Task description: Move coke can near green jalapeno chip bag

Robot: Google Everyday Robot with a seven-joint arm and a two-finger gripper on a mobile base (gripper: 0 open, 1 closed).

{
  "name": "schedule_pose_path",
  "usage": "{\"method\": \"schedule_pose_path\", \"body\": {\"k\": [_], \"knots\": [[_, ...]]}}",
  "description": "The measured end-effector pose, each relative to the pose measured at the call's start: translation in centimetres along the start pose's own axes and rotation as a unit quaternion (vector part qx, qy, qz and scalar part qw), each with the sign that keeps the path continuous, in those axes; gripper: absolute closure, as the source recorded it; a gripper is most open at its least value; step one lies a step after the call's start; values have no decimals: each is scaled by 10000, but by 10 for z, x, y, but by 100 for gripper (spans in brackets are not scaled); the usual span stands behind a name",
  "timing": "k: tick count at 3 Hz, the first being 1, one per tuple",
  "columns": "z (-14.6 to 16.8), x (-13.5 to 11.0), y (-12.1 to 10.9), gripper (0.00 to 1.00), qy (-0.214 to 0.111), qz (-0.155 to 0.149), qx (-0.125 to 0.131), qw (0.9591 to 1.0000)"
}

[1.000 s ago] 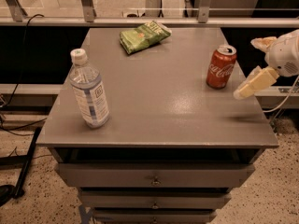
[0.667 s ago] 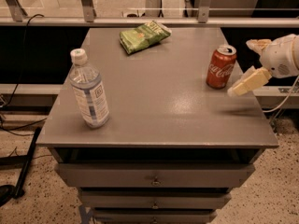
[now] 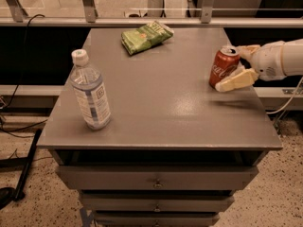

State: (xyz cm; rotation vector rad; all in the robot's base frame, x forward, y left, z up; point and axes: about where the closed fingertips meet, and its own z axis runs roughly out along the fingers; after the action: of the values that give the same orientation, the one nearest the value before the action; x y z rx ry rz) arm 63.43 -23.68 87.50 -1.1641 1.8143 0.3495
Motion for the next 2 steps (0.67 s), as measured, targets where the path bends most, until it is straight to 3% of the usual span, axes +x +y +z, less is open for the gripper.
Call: {"method": "schedule_pose_path", "body": {"k": [2], "knots": [[9, -8, -5, 61, -342, 437, 169, 9983]]}}
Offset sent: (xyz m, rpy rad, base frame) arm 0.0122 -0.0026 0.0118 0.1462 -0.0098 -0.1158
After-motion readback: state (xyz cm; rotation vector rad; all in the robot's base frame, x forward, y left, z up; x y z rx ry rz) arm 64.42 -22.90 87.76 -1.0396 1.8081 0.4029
